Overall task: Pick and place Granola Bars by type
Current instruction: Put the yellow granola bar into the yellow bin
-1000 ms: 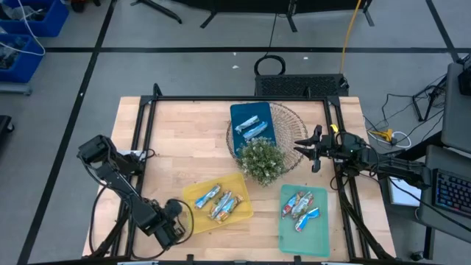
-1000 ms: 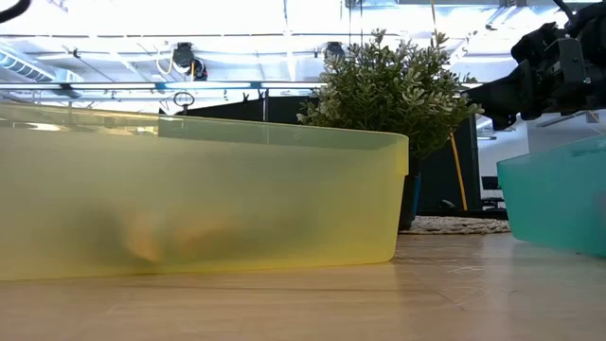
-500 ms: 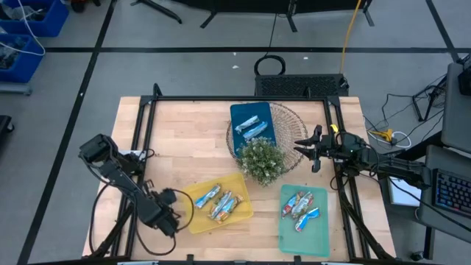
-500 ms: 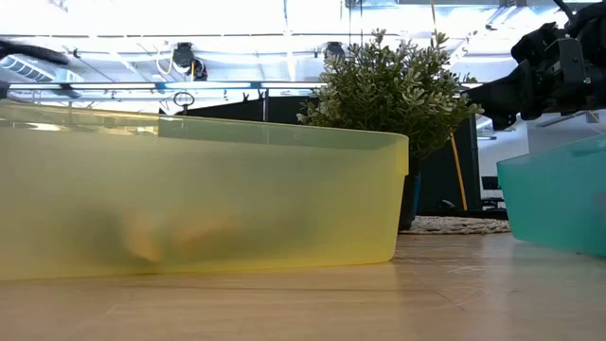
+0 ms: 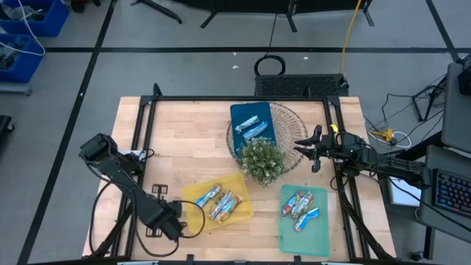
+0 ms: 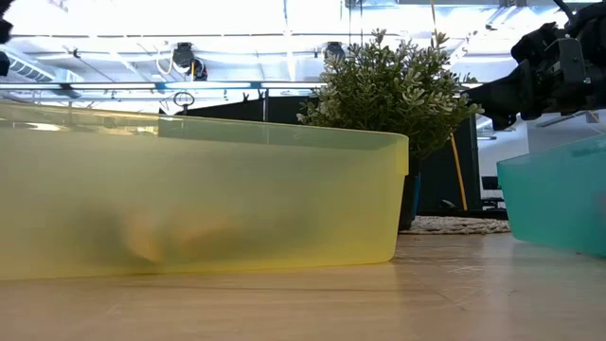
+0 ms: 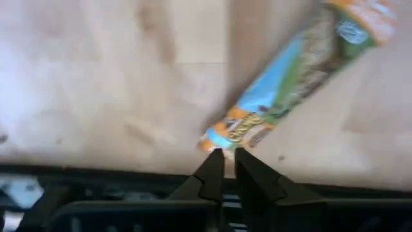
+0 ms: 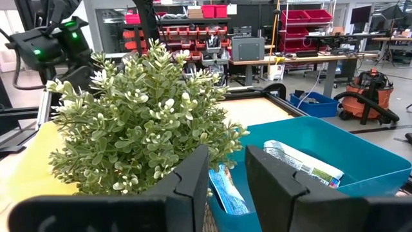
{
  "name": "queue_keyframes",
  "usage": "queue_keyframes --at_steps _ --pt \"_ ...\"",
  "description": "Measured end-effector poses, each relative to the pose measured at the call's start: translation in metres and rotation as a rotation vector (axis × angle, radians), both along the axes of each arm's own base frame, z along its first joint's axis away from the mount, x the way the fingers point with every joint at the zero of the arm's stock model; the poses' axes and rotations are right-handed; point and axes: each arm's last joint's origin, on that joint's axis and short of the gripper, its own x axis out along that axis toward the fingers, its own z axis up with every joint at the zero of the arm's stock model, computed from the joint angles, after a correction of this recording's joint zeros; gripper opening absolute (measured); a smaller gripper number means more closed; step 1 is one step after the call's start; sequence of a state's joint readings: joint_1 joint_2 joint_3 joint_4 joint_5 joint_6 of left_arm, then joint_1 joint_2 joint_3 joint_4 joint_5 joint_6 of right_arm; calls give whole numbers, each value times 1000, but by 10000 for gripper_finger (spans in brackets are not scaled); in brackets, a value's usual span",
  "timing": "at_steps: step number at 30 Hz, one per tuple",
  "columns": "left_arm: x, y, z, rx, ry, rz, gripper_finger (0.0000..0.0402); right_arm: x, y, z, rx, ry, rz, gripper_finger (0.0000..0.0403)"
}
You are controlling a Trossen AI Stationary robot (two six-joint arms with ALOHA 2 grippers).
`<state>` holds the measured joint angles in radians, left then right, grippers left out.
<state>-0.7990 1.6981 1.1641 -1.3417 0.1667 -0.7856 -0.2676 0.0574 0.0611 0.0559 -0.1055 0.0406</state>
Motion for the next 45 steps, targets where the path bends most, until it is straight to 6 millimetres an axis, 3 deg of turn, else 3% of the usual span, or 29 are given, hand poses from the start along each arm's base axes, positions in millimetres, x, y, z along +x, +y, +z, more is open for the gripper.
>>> queue_keyframes --at_steps 8,14,19,24,34,37,42,45 --pt "20 -7 -13 -178 -105 -90 137 0 0 0 0 0 0 93" --pt "21 -12 -27 -196 -48 -208 202 0 0 0 0 0 0 93" --pt "23 -17 -42 -199 5 -216 231 0 0 0 0 0 0 93" --pt "26 -22 -51 -217 9 -214 235 0 0 0 0 0 0 93" --pt "19 -31 -66 -199 68 -279 192 0 0 0 0 0 0 93" --pt "17 -28 -64 -185 84 -283 149 0 0 0 0 0 0 93" --pt "12 -13 -51 -129 204 -204 31 0 0 0 0 0 0 93" --pt "8 -3 -40 -65 255 -132 17 0 0 0 0 0 0 93"
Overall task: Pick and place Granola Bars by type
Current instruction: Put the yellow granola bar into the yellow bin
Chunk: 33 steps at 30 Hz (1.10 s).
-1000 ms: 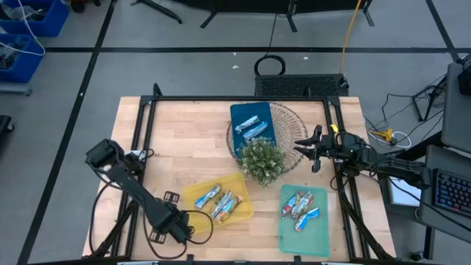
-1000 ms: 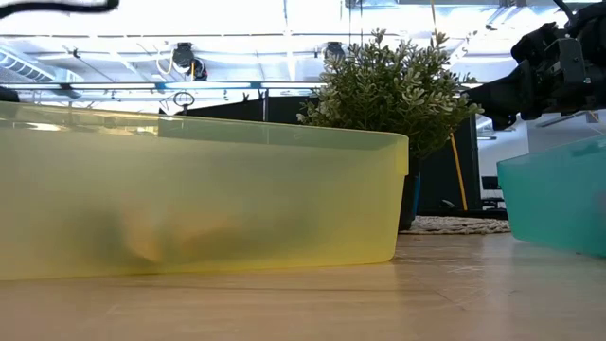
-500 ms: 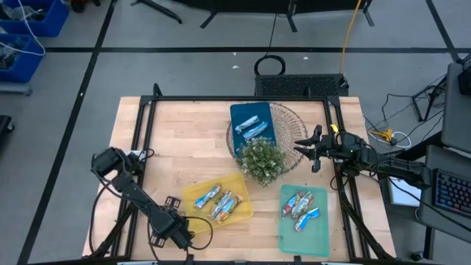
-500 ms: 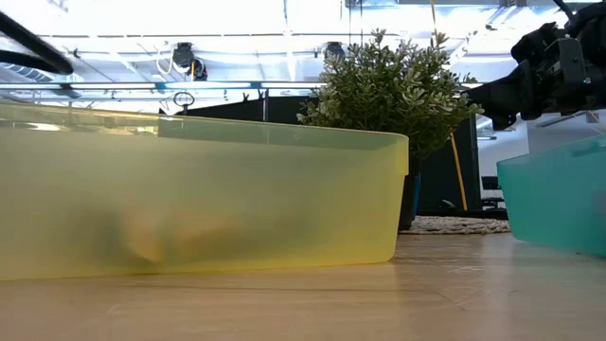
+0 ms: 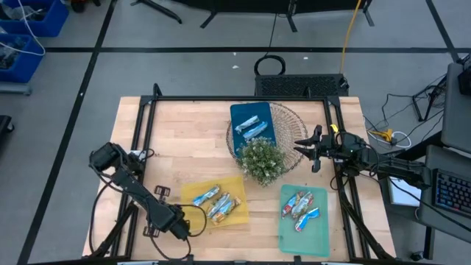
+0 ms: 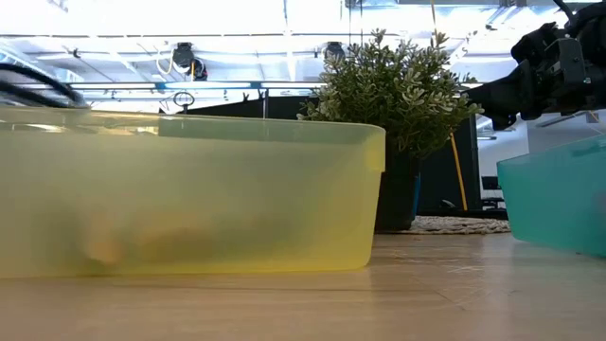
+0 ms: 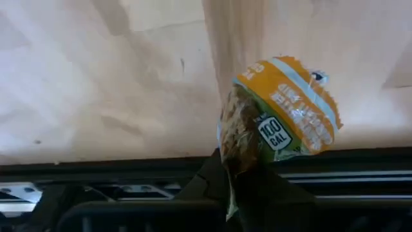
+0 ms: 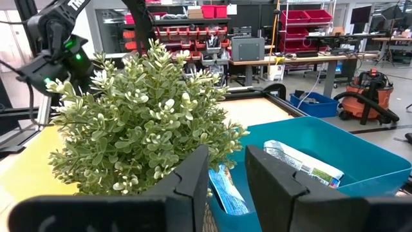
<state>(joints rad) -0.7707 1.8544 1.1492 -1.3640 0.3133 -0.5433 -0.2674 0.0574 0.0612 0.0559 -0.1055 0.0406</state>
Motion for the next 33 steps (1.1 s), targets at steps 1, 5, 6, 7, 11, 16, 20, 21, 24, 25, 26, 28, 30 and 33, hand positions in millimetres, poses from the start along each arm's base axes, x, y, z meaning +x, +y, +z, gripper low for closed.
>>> queue_keyframes --at_steps 1,5,6,7,11,16,20,21,24,25,26,28,30,33 --pt "0 1 3 6 -10 12 18 0 0 0 0 0 0 93" --pt "-1 5 23 5 -41 35 8 0 0 0 0 -1 0 93" --pt "1 7 29 14 -51 48 8 0 0 0 0 0 0 93" --pt "2 10 37 42 -66 61 9 0 0 0 0 0 0 93" --pt "13 18 70 136 -225 119 7 0 0 0 0 0 0 93" --pt "50 22 99 178 -620 115 7 0 0 0 0 0 0 93" --pt "84 26 109 160 -937 52 7 0 0 0 0 0 0 93" --pt "93 26 111 137 -998 29 7 0 0 0 0 0 0 93" --pt "115 28 114 44 -1144 -35 7 0 0 0 0 0 0 93" --pt "122 30 113 1 -1175 -42 7 0 0 0 0 0 0 93" --pt "128 33 111 -46 -1199 -45 7 0 0 0 0 0 0 93" --pt "136 41 106 -133 -1211 -30 7 0 0 0 0 0 0 93" --pt "140 50 100 -185 -1182 -3 6 0 0 0 0 0 0 93" --pt "142 63 90 -216 -1131 40 6 0 0 0 0 0 0 93"
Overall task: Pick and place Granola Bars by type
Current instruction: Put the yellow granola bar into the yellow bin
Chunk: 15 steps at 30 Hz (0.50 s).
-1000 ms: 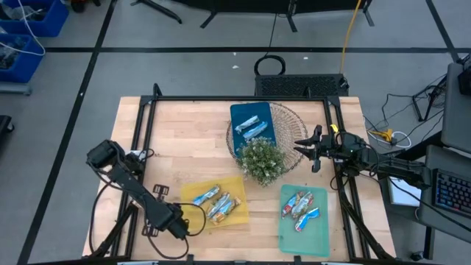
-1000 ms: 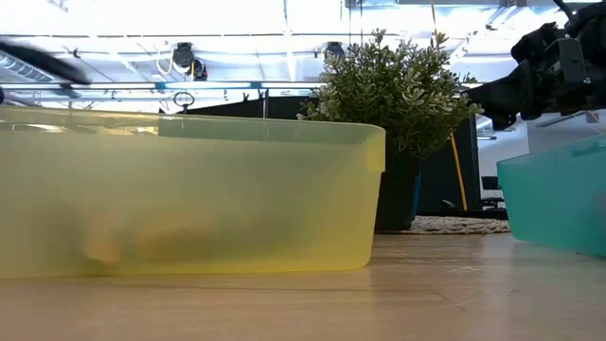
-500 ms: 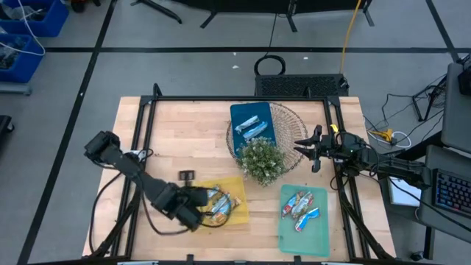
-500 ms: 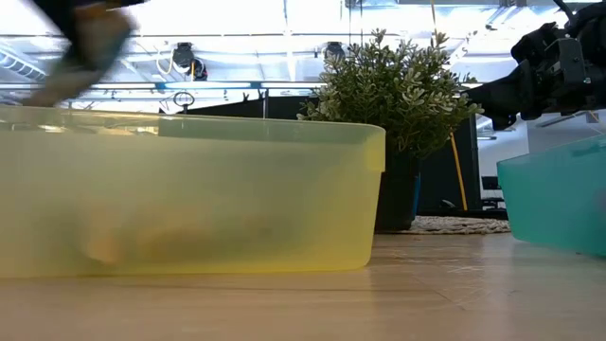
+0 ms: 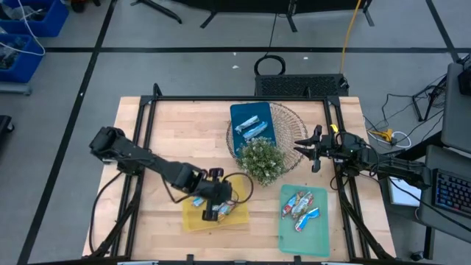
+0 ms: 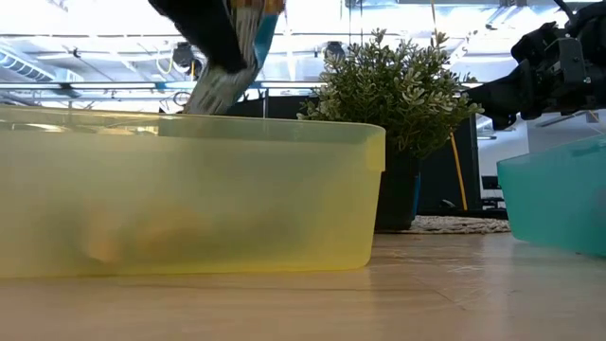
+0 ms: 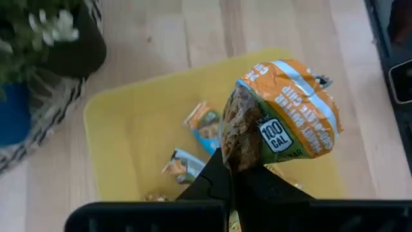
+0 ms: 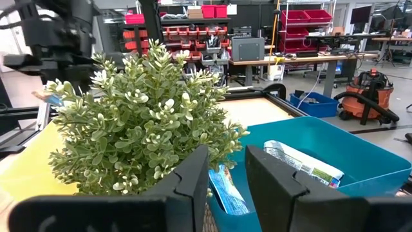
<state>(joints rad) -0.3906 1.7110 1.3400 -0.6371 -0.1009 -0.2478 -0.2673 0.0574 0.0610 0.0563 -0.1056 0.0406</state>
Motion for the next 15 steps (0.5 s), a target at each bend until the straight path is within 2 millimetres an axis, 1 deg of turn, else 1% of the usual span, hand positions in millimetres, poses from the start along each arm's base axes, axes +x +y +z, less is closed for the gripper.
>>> queue_keyframes --at_steps 7,11,15 --pt "6 25 -8 -53 77 55 6 0 0 0 0 0 0 93" --pt "9 33 -24 -53 170 70 6 0 0 0 0 0 0 93" --pt "16 34 -40 -102 229 47 6 0 0 0 0 0 0 93"
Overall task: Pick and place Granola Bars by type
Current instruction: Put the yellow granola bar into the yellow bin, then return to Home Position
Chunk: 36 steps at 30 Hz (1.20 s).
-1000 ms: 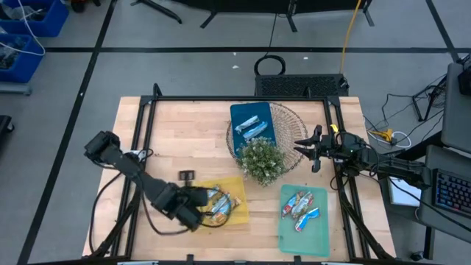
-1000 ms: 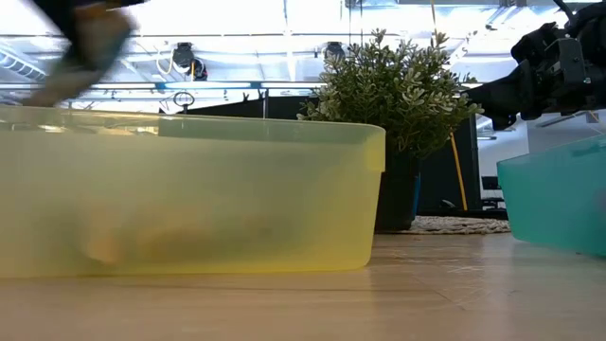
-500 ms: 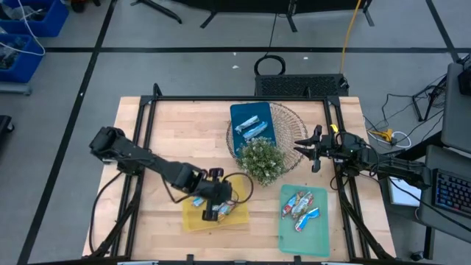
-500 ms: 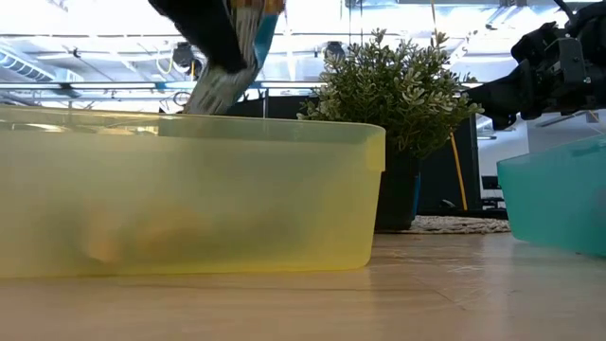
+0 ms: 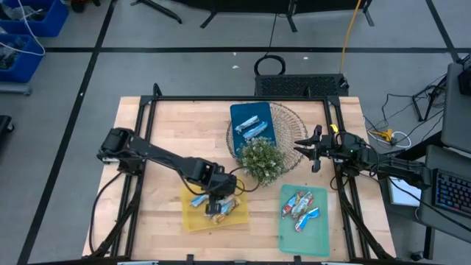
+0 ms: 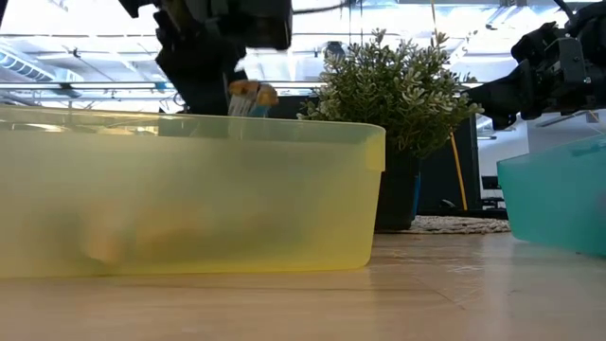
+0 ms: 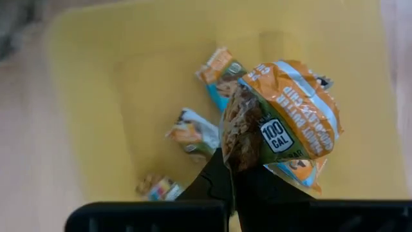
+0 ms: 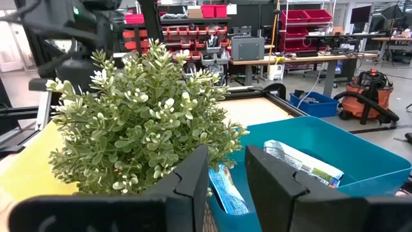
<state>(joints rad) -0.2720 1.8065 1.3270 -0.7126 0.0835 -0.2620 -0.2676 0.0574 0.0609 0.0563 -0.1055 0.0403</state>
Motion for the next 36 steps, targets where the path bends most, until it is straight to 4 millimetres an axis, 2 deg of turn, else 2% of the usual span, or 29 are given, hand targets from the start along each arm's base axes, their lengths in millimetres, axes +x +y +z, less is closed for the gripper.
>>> queue_keyframes --at_steps 6,13,18,22,25,27,30,34,36 --pt "4 -1 -11 -20 28 -51 10 0 0 0 0 -1 0 93" --pt "4 -1 -10 -50 35 22 77 0 0 0 0 0 0 93" --pt "5 2 -9 -67 45 69 101 0 0 0 0 0 1 93" --pt "5 11 4 -67 67 118 106 0 0 0 0 0 0 93" --pt "1 7 21 10 -46 81 107 0 0 0 0 -1 0 93" --pt "-6 2 36 104 -156 64 107 0 0 0 0 -1 0 93" --pt "-23 6 59 195 -288 81 108 0 0 0 0 -1 0 93" --pt "-63 20 76 233 -446 129 108 0 0 0 0 -1 0 93" --pt "-87 27 74 220 -545 139 108 0 0 0 0 0 0 93"
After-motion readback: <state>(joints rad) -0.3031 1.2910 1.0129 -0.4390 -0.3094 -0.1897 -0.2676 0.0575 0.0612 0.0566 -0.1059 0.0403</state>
